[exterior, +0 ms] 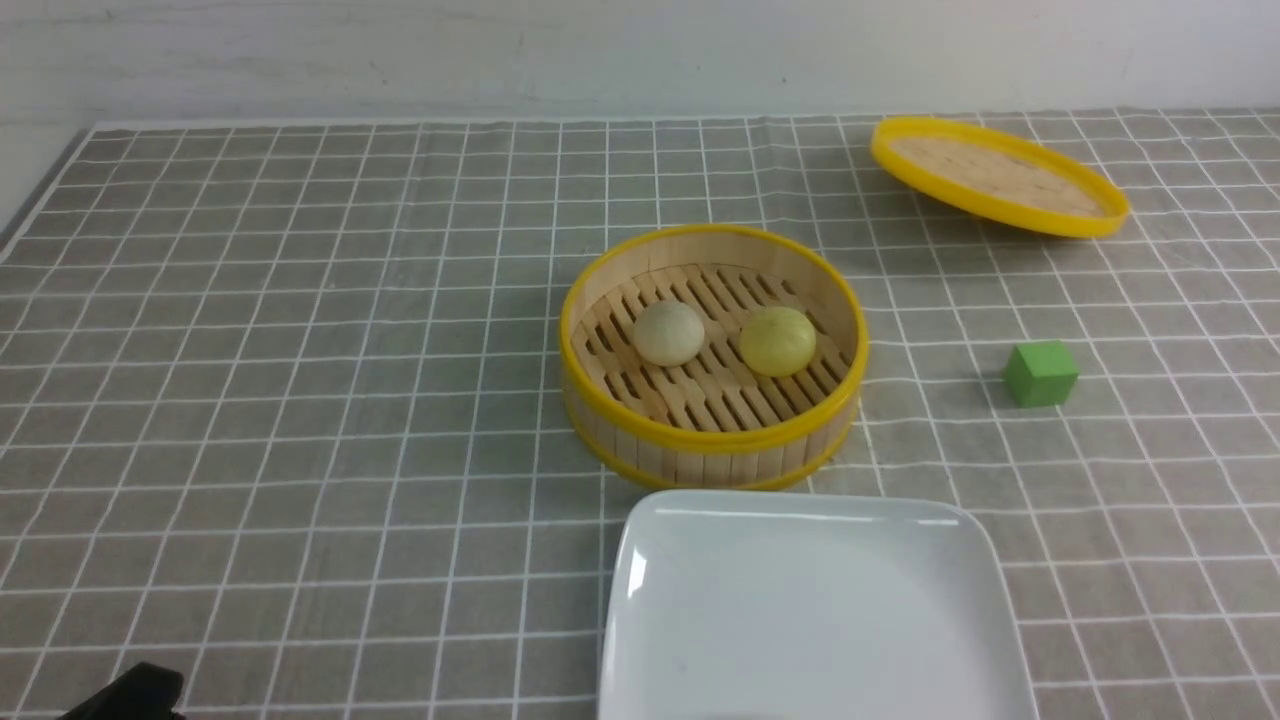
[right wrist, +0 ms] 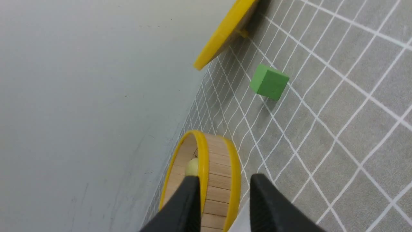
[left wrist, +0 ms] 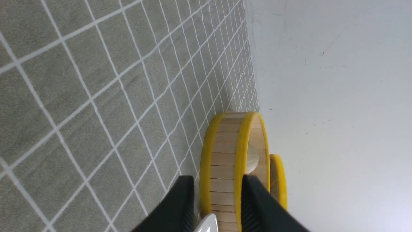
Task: Put the steamed buns into the plate on the grey tablecloth.
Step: 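Reach toward a bun in the bamboo steamer with the right gripper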
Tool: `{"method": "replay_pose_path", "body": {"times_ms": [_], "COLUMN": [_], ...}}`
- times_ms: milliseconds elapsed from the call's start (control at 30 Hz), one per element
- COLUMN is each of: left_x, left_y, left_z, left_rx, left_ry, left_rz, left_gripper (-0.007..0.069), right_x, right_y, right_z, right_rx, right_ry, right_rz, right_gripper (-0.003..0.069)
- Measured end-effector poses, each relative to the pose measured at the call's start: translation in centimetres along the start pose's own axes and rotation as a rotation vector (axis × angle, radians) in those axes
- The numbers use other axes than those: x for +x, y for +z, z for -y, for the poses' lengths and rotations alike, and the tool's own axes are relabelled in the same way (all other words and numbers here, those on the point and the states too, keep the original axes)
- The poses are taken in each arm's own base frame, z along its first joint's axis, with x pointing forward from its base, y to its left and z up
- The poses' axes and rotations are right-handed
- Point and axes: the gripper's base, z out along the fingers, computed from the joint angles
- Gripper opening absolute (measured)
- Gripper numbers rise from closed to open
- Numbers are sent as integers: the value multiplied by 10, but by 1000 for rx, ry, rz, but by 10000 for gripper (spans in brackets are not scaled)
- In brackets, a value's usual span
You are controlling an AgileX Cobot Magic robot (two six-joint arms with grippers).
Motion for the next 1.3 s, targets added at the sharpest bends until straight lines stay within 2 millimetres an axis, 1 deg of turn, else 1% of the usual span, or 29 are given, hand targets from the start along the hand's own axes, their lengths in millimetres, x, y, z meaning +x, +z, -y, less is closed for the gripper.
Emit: {"method": "replay_pose_path", "body": {"times_ms": [167, 233, 300, 333, 367, 400, 433, 467, 500, 533, 567, 600, 633, 667, 700, 733, 767, 800, 867, 900, 933, 967, 1033, 1067, 1100, 1133, 1200, 1233, 1300], "left_x": [-3, -7, -9, -9, -11, -13, -15, -16, -16, -17, -17, -17, -17, -17, -17, -17, -19, -19, -22, -22, -23, -22, -21, -21, -20, -20, -21, -21, -22], "left_y": [0, -1, -3, -4, -10, -15, -22, -26, -27, -26, -24, -21, -9, -2, 7, 8, 28, 30, 58, 62, 75, 81, 89, 89, 92, 93, 94, 95, 96], "left_z": [4, 8, 17, 18, 35, 46, 64, 77, 83, 99, 109, 110, 116, 116, 114, 114, 107, 107, 99, 98, 96, 96, 96, 96, 97, 98, 99, 100, 101], "left_rx": [41, 98, 135, 139, 175, 199, 224, 210, 208, 152, 85, 58, -86, -169, -271, -294, -446, -460, -568, -576, -587, -581, -557, -556, -536, -525, -513, -506, -500], "left_ry": [-22, -44, 5, 15, 123, 184, 280, 356, 382, 478, 556, 564, 648, 687, 726, 742, 789, 802, 844, 849, 856, 854, 844, 847, 844, 845, 851, 854, 856], "left_rz": [29, 70, 94, 96, 108, 118, 129, 118, 117, 73, 11, -10, -146, -223, -322, -353, -506, -529, -686, -703, -760, -784, -808, -808, -806, -796, -782, -770, -760], "left_gripper": [241, 238, 225, 223, 200, 190, 167, 141, 137, 104, 75, 70, 35, 21, 8, 5, 2, 2, 2, 2, 2, 2, 2, 2, 2, 2, 2, 2, 5], "right_x": [-2, -10, -21, -21, -32, -36, -42, -46, -47, -52, -55, -56, -58, -60, -60, -60, -59, -59, -49, -48, -35, -26, -7, -5, 9, 19, 31, 42, 58], "right_y": [0, -2, -8, -8, -13, -13, -12, -8, -7, 4, 15, 17, 34, 44, 60, 59, 86, 89, 130, 136, 157, 172, 201, 201, 224, 237, 256, 273, 298], "right_z": [-3, -15, -37, -37, -62, -73, -87, -96, -97, -106, -109, -111, -110, -111, -111, -110, -111, -111, -114, -114, -117, -120, -125, -125, -129, -133, -139, -145, -156], "right_rx": [-31, -122, -199, -200, -219, -204, -151, -81, -65, 81, 201, 205, 367, 419, 495, 499, 553, 558, 545, 545, 493, 460, 406, 401, 375, 361, 347, 337, 329], "right_ry": [12, -18, -100, -113, -256, -333, -452, -546, -563, -676, -727, -726, -750, -752, -745, -746, -738, -737, -753, -754, -778, -796, -829, -838, -867, -887, -922, -965, -1024], "right_rz": [24, 93, 153, 156, 186, 184, 158, 111, 99, -21, -127, -131, -284, -336, -418, -423, -523, -536, -710, -730, -848, -924, -1044, -1053, -1121, -1155, -1183, -1198, -1200], "right_gripper": [238, 238, 233, 233, 206, 185, 148, 112, 105, 47, 9, 4, -13, -15, -15, -15, -15, -15, -13, -13, -9, -6, 8, 8, 29, 50, 84, 123, 190]}}
